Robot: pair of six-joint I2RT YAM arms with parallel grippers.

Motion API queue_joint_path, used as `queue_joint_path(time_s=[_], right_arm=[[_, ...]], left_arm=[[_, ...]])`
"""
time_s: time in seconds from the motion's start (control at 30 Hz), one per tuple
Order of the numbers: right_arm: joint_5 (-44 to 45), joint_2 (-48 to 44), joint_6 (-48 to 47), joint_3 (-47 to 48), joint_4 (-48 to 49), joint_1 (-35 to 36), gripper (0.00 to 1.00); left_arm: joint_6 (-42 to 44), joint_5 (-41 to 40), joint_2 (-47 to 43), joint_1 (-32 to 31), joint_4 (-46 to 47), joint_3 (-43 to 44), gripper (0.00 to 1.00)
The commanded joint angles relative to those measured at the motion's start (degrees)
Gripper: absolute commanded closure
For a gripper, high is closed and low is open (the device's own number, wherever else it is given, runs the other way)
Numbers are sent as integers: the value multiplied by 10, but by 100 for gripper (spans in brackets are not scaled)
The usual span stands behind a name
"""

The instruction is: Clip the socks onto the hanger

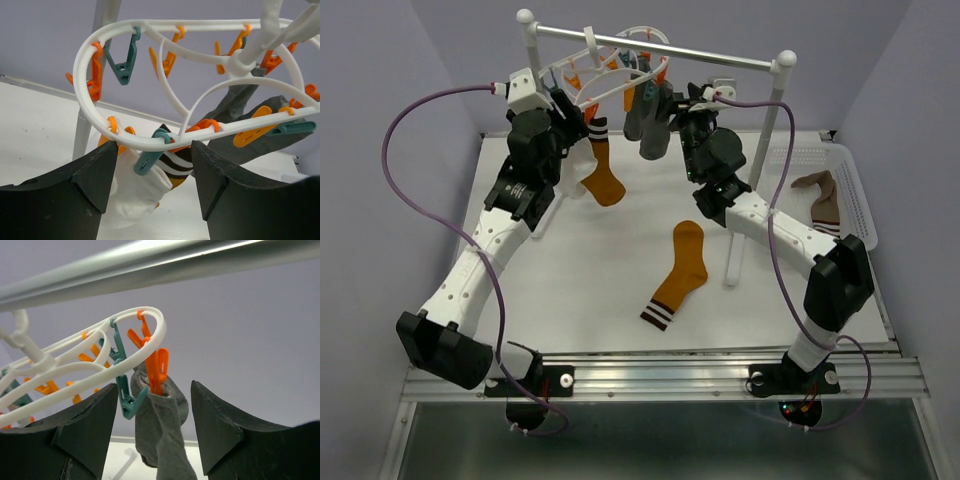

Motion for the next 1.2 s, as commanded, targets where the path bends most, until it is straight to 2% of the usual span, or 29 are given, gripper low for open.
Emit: queue_joint_path(time_s=[0.0,0.1,0.33,0.5,0.7,0.77,0.83,0.93,1.0,1.17], right_arm=[[-14,20,25,33,43,0,34],[-28,29,27,37,70,0,34],[-19,49,83,21,200,0,33],[-39,50,108,16,205,0,28],[-38,58,141,9,231,0,22],[-41,80,152,28,227,0,20],[-42,96,163,33,229,0,14],[-42,109,179,36,257,0,14],[-35,127,197,48,259,0,14],[-31,167,221,115,248,0,14]], left_arm=[[-10,13,1,17,31,12,28],[-15,22,13,37,35,21,29],[-31,33,37,73,38,40,29],[-34,31,46,92,31,63,29],[-36,45,18,94,55,37,28],[-36,59,2,93,63,23,17],[-35,65,-13,94,68,12,16],[-35,62,-48,93,77,-18,11],[-36,61,-78,93,81,-43,1],[-38,48,-144,93,99,-104,1]])
